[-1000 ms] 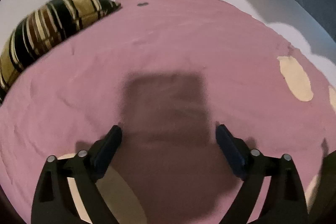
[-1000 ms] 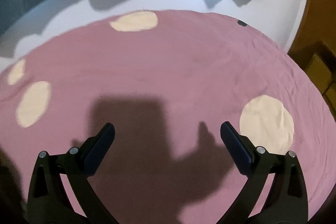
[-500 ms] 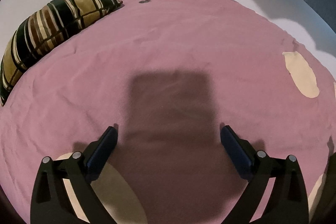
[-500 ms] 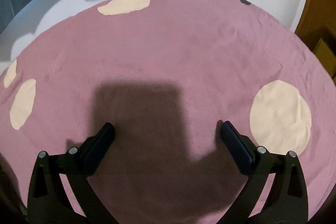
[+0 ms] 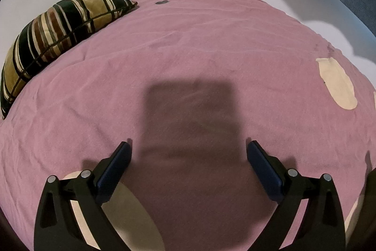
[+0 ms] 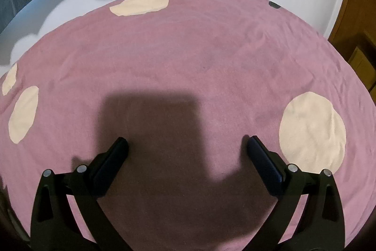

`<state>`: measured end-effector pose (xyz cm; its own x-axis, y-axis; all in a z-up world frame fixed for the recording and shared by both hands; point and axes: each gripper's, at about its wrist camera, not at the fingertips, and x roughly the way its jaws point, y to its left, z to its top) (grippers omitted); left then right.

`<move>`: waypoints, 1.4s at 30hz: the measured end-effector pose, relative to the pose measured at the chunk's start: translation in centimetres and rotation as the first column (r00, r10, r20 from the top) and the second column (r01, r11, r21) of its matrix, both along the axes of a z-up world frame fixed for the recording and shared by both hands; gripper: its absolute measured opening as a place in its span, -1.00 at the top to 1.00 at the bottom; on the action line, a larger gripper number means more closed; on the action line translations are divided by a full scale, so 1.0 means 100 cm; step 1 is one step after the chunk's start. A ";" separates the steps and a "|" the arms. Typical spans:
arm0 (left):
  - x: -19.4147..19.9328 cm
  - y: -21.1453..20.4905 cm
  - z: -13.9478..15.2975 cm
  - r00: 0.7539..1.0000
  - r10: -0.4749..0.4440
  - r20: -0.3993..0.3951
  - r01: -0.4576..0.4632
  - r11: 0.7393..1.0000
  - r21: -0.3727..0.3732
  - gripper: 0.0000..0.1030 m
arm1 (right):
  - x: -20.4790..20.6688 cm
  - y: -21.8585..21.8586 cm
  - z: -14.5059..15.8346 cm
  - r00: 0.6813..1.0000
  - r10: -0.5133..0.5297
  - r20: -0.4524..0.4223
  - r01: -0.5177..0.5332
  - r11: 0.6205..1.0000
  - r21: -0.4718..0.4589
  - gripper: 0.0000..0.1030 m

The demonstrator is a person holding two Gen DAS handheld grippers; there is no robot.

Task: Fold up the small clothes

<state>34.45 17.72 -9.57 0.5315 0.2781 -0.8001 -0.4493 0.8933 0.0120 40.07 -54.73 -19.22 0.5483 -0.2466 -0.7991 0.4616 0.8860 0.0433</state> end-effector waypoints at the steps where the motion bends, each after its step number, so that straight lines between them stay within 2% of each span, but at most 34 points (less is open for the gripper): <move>1: 0.000 0.000 0.000 1.000 0.000 -0.003 0.000 1.000 -0.002 -0.91 | -0.002 0.001 0.000 1.000 -0.002 0.001 0.002 1.000 0.003 -0.96; 42: -0.002 0.000 -0.001 1.000 -0.003 0.003 0.003 1.000 0.007 -0.91 | 0.002 -0.003 -0.005 1.000 0.000 0.012 0.000 1.000 -0.006 -0.96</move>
<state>34.26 17.76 -9.64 0.5344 0.2818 -0.7969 -0.4468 0.8945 0.0168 40.27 -55.01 -19.74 0.5578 -0.2518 -0.7909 0.4614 0.8861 0.0433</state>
